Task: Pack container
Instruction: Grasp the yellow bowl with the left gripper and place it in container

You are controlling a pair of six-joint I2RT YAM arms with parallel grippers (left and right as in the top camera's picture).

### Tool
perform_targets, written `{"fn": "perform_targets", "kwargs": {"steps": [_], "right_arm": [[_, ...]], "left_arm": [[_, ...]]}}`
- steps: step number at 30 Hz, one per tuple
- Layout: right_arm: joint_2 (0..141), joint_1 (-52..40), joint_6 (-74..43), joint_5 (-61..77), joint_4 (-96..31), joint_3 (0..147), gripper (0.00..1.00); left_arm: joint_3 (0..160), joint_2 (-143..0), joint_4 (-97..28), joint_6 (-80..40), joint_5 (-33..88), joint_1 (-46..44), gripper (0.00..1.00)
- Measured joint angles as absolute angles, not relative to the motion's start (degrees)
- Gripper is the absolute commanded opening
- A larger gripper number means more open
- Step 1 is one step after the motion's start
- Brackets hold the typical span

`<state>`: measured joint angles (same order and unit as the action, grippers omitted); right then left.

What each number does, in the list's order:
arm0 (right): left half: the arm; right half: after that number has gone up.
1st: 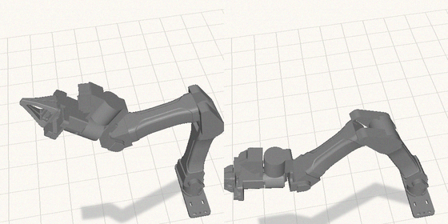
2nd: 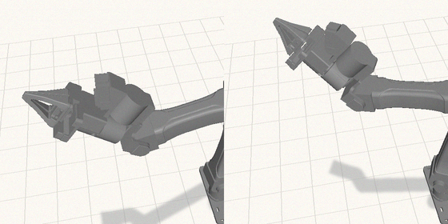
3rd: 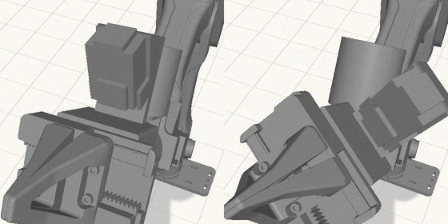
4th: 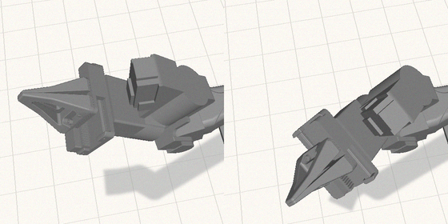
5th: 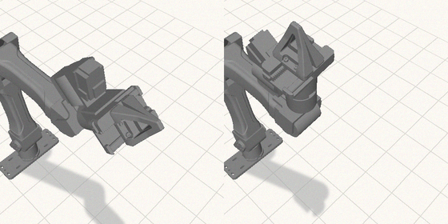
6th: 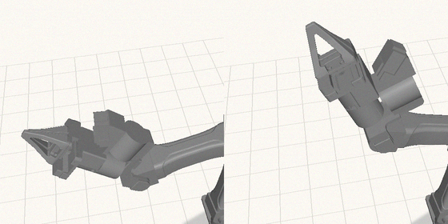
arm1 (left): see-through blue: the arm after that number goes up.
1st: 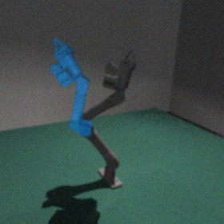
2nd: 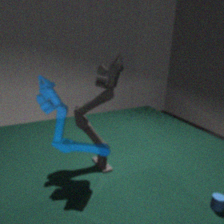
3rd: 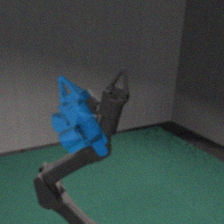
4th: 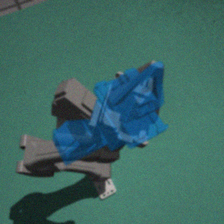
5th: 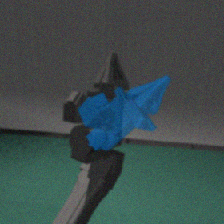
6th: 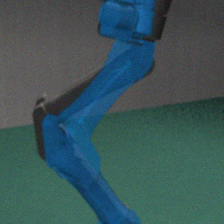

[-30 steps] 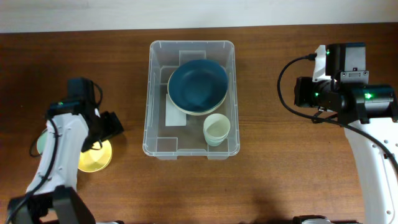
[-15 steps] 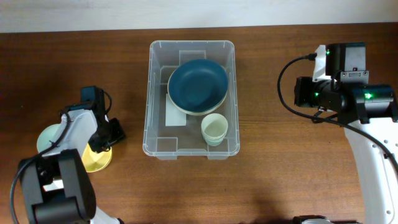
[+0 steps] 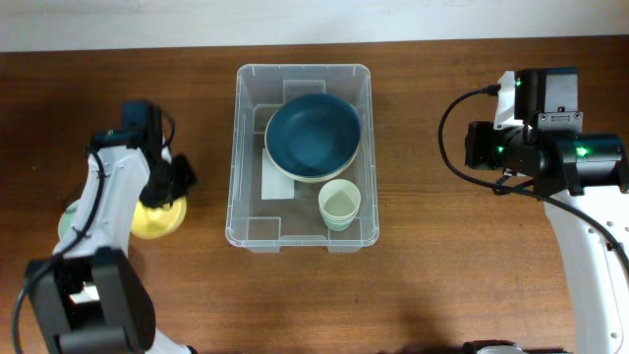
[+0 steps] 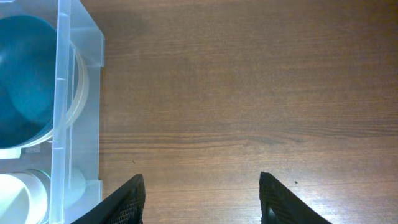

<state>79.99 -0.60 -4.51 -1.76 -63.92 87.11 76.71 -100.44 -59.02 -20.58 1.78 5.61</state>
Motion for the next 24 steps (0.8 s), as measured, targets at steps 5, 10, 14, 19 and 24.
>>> {"fn": "perform_targets", "kwargs": {"steps": [5,10,14,19,24], "right_arm": [[80.0,-0.6,-4.5,-1.8,-63.9,87.1,0.54],[80.0,-0.6,-4.5,-1.8,-63.9,87.1,0.54],[80.0,-0.6,-4.5,-1.8,-63.9,87.1,0.55],[80.0,-0.6,-4.5,-1.8,-63.9,87.1,0.54],[80.0,-0.6,-4.5,-1.8,-63.9,87.1,0.54]], "left_arm": [[86.9,-92.8,-60.4,-20.4,2.4,-2.5,0.01],[91.4,-85.7,-60.1,-19.9,1.4,-14.0,0.01],[91.6,-85.8,-61.5,-19.4,0.4,-23.1,0.01],[91.4,-91.3,-65.5,-19.3,-0.3,-30.0,0.01],[91.2,-99.5,-69.8,-20.4,-0.4,-33.4,0.01]]}}
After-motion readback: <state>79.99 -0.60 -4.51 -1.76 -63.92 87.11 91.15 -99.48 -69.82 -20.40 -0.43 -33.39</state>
